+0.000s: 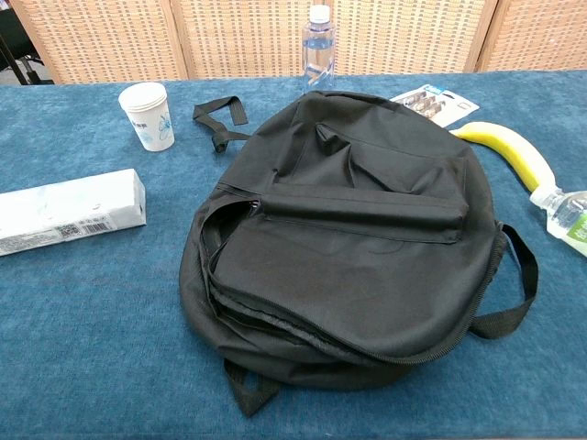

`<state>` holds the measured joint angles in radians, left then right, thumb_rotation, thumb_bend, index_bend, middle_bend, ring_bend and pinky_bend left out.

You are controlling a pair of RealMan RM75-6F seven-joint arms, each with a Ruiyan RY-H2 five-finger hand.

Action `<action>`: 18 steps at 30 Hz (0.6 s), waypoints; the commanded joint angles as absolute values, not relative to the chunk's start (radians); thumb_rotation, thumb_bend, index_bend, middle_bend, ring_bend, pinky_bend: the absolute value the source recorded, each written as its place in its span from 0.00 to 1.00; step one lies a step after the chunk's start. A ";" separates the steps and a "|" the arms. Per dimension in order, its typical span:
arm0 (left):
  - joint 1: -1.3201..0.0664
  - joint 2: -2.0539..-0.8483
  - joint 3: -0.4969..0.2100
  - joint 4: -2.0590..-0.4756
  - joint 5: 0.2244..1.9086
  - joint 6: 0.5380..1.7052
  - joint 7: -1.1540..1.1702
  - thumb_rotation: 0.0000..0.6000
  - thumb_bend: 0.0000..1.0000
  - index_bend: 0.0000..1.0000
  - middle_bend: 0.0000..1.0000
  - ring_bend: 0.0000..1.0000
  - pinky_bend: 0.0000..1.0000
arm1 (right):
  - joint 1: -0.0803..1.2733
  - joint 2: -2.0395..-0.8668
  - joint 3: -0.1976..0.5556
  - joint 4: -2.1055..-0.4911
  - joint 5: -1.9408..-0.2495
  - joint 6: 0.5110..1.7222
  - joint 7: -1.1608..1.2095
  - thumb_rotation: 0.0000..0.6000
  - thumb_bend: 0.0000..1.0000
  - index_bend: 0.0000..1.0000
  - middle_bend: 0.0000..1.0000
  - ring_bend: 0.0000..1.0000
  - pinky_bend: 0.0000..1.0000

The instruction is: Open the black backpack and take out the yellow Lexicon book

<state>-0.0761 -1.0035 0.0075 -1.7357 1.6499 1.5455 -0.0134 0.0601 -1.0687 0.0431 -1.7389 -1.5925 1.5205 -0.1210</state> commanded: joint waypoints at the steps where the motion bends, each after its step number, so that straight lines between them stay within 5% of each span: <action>1: -0.077 -1.005 0.007 -1.735 1.645 1.541 -0.009 1.00 0.16 0.00 0.00 0.00 0.00 | 0.059 -1.068 0.044 -1.739 -1.593 1.523 -0.118 1.00 0.00 0.00 0.00 0.00 0.00; 12: -0.079 -1.022 0.003 -1.732 1.636 1.535 0.027 1.00 0.16 0.00 0.00 0.00 0.00 | 0.068 -1.058 0.035 -1.765 -1.637 1.524 -0.118 1.00 0.00 0.00 0.00 0.00 0.00; 18: -0.078 -1.039 0.002 -1.726 1.643 1.544 0.048 1.00 0.16 0.00 0.00 0.00 0.00 | 0.163 -1.000 -0.010 -1.788 -1.750 1.379 -0.055 1.00 0.00 0.05 0.00 0.00 0.00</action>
